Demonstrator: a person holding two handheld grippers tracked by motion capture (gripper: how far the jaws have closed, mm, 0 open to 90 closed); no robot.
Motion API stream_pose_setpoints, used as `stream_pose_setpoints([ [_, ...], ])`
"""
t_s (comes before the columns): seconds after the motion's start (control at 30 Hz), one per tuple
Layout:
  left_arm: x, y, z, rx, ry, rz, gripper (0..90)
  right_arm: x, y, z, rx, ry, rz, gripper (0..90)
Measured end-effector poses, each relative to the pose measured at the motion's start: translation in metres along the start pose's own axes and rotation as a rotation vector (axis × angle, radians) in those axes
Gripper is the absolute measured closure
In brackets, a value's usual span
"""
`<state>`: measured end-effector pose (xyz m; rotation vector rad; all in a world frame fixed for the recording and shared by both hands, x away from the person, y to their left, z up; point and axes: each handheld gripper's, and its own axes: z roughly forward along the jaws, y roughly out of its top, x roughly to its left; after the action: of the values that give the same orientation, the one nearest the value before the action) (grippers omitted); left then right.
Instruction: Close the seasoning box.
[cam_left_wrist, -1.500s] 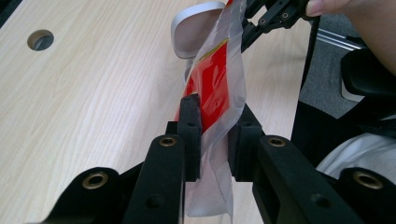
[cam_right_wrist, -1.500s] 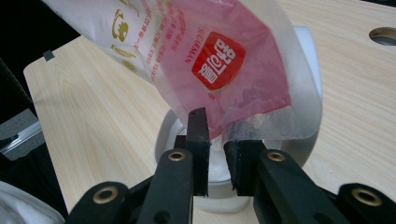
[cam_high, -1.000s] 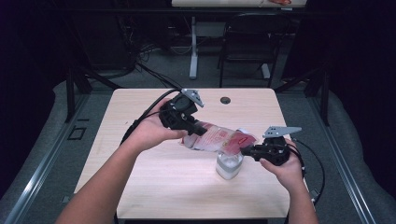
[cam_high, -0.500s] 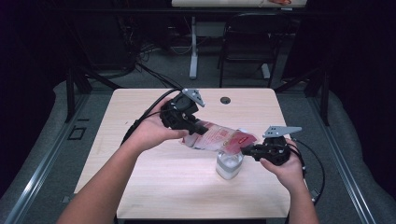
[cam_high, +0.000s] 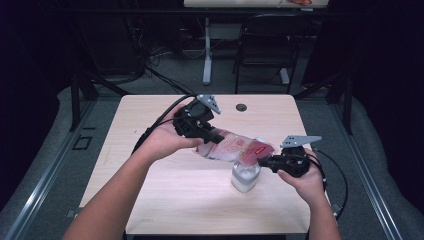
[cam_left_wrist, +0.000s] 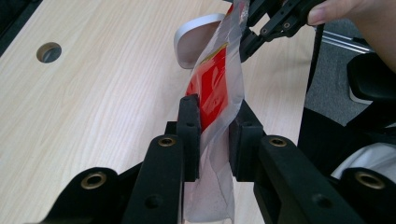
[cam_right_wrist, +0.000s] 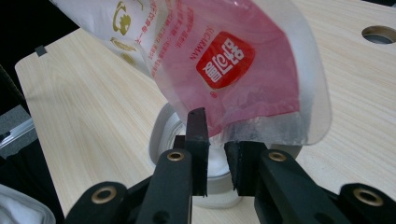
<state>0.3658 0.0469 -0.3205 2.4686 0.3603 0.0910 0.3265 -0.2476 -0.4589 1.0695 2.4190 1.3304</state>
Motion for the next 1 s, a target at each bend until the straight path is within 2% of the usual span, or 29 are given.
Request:
stream_pose_setpoints([
  [1.0, 0.0027, -0.0004, -0.0005, -0.002, -0.003, -0.016, 76.1, 0.0019, 0.0004, 0.0007, 0.005, 0.008, -0.002, 79.3],
])
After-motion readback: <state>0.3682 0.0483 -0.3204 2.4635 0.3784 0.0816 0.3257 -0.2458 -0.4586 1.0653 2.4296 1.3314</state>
